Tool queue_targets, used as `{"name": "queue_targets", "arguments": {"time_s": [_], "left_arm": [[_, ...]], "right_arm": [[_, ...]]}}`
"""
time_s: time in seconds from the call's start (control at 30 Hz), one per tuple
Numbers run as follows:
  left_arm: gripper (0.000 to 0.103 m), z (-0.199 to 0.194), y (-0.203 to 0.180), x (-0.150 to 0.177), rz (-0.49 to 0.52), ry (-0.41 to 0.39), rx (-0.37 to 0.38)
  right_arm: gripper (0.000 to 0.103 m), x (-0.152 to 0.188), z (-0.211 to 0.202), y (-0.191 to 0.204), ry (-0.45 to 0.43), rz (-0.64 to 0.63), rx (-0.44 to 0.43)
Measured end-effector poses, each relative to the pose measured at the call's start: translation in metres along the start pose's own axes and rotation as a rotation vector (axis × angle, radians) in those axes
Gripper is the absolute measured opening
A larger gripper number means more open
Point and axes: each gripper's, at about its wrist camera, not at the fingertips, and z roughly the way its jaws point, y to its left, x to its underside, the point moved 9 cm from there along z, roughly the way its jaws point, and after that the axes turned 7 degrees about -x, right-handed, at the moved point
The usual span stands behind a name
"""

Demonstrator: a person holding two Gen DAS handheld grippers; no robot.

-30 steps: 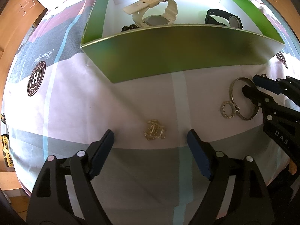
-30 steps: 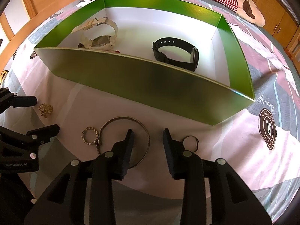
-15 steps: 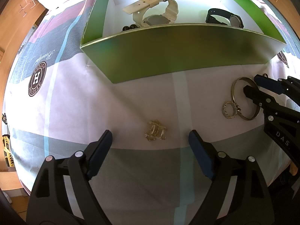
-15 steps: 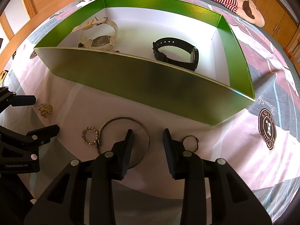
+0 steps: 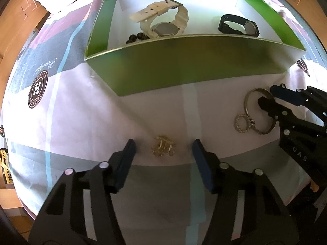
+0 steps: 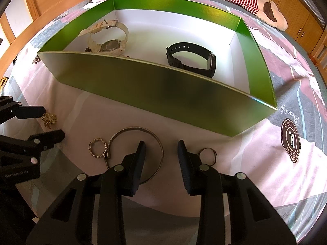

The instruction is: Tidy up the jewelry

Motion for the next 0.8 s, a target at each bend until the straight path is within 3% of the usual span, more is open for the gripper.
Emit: {"name": "queue_targets", "arguments": {"time_s": [0.13,0.4,0.8], "left_arm": [[0.043,-0.003,-0.001,-0.002,0.011,-0.012,0.012],[0.023,-0.006,0.005,-0.007,0.001,-0.019,0.017],[0.023,-0.004,0.008,-0.009,0.006,-0.023,0.004]], "right_arm": [[0.034,0.003,0.002,0.003,-0.001,-0.001,0.004],[0.034,0.003,0.002,0.003,0.000,0.003,0.003],[0.034,0.002,0.002,0.003,-0.001,0.001,0.008]]}}
